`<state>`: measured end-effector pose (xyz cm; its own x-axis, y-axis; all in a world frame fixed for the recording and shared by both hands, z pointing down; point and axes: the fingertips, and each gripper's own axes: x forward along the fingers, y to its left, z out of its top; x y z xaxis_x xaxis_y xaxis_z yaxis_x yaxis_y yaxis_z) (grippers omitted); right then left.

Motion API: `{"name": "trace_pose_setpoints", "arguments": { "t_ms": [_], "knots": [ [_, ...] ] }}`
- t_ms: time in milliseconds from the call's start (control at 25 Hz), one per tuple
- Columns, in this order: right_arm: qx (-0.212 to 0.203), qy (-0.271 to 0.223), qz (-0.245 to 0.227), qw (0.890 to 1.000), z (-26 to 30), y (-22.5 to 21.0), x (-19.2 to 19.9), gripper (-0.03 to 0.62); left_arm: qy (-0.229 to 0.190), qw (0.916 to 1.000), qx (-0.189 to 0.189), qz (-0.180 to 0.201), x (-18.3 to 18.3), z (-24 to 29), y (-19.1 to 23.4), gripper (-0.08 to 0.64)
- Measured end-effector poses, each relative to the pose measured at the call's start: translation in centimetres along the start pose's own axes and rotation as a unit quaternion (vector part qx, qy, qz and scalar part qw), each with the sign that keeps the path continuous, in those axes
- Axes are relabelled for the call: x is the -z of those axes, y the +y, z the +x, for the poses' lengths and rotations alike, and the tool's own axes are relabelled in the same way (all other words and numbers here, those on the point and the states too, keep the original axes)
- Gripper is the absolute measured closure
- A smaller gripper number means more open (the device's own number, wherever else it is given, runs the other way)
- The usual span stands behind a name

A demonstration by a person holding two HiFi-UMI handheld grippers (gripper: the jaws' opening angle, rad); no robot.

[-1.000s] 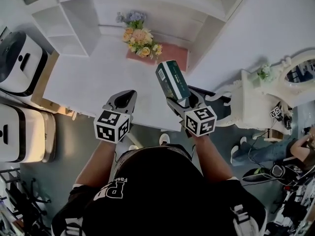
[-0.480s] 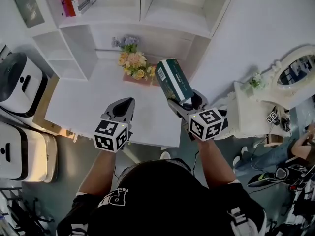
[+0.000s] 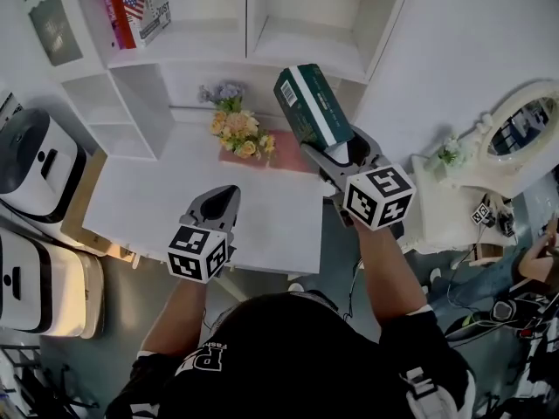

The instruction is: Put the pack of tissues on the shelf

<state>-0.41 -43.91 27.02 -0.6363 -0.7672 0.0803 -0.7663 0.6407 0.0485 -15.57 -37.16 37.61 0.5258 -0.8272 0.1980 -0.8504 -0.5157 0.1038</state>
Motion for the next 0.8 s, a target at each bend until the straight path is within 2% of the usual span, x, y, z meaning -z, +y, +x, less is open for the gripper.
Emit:
{"name": "trace_pose_setpoints", "arguments": {
  "t_ms": [440, 800],
  "knots": [
    [0.039, -0.029, -0.06, 0.997, 4.1, -4.0, -9.1, 0.216, 0.005, 0.9997, -0.023, -0.005, 0.7, -1.3, 2.4, 0.546],
    [0.079, 0.015, -0.068, 0.994, 9.6, -9.8, -11.9, 0.216, 0.011, 0.9989, -0.043, -0.017, 1.8, -2.3, 3.8, 0.546]
  ]
}}
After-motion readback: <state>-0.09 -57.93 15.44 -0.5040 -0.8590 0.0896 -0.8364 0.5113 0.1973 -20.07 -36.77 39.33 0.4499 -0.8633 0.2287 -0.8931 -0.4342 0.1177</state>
